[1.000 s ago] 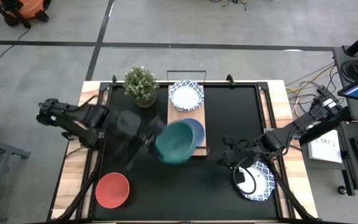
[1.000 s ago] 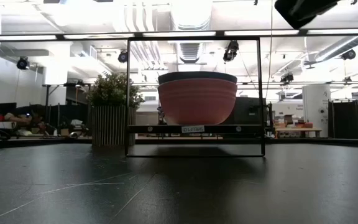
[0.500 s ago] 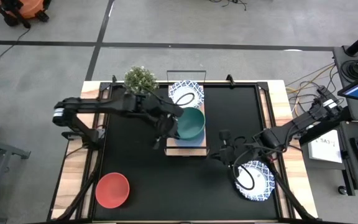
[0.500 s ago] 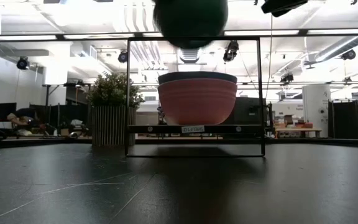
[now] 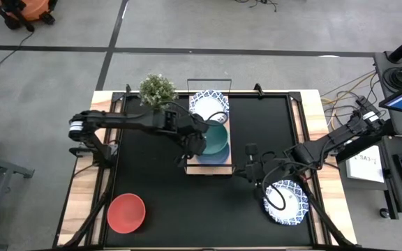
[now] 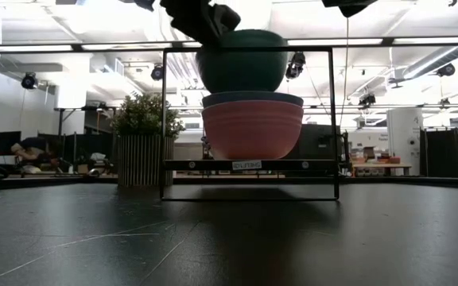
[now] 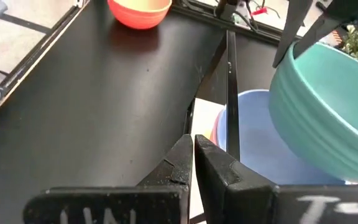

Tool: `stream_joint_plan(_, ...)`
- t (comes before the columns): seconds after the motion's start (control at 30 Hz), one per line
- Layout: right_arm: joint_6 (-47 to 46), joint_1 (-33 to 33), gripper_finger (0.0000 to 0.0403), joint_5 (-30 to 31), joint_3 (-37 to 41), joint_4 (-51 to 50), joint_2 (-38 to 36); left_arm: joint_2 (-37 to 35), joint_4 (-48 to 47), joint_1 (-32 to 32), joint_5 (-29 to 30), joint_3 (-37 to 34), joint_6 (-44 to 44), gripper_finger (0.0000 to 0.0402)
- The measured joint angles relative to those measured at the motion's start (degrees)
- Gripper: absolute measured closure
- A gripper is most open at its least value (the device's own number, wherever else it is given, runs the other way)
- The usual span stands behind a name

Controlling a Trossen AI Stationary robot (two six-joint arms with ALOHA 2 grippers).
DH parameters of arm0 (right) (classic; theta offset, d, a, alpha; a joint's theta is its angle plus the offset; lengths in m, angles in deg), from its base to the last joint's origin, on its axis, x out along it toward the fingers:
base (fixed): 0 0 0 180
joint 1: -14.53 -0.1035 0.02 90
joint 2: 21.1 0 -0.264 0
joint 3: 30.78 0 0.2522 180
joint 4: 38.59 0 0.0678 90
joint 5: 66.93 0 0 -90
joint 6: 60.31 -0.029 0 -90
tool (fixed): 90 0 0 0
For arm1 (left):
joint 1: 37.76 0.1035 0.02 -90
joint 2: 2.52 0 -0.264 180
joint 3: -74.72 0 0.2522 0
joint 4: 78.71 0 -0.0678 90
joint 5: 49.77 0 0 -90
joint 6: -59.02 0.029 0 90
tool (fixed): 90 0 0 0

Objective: Place and stack bowls onto a shelf
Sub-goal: Stack the plastic green bowl on top of the plastic blue bowl on the shelf

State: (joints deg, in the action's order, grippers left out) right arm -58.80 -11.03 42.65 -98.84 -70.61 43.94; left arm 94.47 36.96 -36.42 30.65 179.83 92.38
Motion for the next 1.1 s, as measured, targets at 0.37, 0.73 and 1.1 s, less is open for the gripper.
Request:
stream_joint_plan(0.37,-0.4,0.1,0.0394,0.0,0.0,0.7,0.0,1.4,-0.5,0.0,0.2,0.0,-0.4,0.0394)
stream_joint_plan(0.73,-0.4,0.1,0.0394,0.0,0.0,1.4,0.0,1.4,-0.5,0.5,0.2,0.0,-0.5,0.0318)
stream_joint_plan(1.1,1.3,0.6,0.0394,0.0,0.0,5.9,0.0,0.9,-6.9,0.6,0.1,1.2,-1.2,0.0234)
